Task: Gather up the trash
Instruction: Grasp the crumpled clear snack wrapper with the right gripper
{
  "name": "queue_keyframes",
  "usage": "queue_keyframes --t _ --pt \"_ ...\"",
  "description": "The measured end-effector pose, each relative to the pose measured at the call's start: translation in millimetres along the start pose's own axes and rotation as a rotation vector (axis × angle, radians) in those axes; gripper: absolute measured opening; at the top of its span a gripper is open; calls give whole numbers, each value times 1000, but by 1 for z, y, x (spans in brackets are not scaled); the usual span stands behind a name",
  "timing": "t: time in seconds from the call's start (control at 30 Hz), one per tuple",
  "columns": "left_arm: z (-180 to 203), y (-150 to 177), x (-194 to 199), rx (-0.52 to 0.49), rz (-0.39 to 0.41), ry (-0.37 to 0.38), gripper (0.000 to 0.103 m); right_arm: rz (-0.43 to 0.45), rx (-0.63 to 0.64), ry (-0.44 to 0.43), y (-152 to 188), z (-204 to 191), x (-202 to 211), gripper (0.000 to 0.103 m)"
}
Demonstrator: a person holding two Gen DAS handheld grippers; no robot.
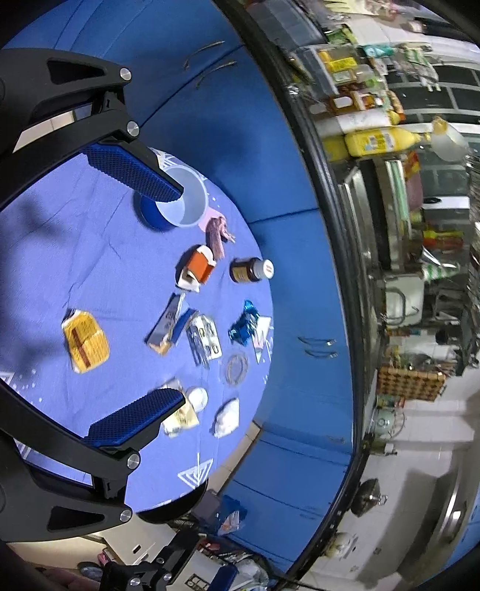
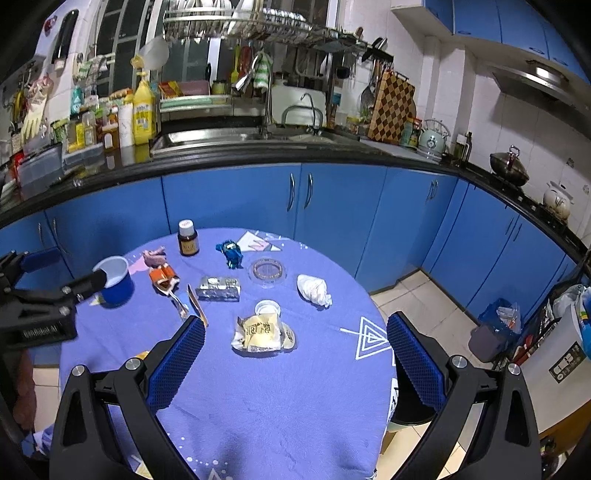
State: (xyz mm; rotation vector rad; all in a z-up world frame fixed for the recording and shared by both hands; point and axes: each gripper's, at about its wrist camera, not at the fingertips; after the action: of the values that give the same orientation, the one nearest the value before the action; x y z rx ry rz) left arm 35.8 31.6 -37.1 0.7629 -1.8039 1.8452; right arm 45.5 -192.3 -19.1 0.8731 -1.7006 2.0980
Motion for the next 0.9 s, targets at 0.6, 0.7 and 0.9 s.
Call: queue_keyframes --t 0.6,0.7,0.9 --pt "-73 18 -126 73 -212 -101 99 -236 26 -67 18 -25 -146 97" --pt "-88 20 -143 81 -219 -163 99 -273 27 -81 20 -31 -168 96" --pt "-103 13 -167 90 -244 -156 99 -305 32 -100 15 -41 -195 96"
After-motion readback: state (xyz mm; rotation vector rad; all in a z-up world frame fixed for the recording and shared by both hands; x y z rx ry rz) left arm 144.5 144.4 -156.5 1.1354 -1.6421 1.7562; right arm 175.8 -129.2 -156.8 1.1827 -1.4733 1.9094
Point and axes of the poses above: each gripper's, at about its wrist camera, not at the fingertips, and x roughly against the way its jaws point, z to its right, y to its underside, and after that the axes turned 2 degrees about -z, right-handed
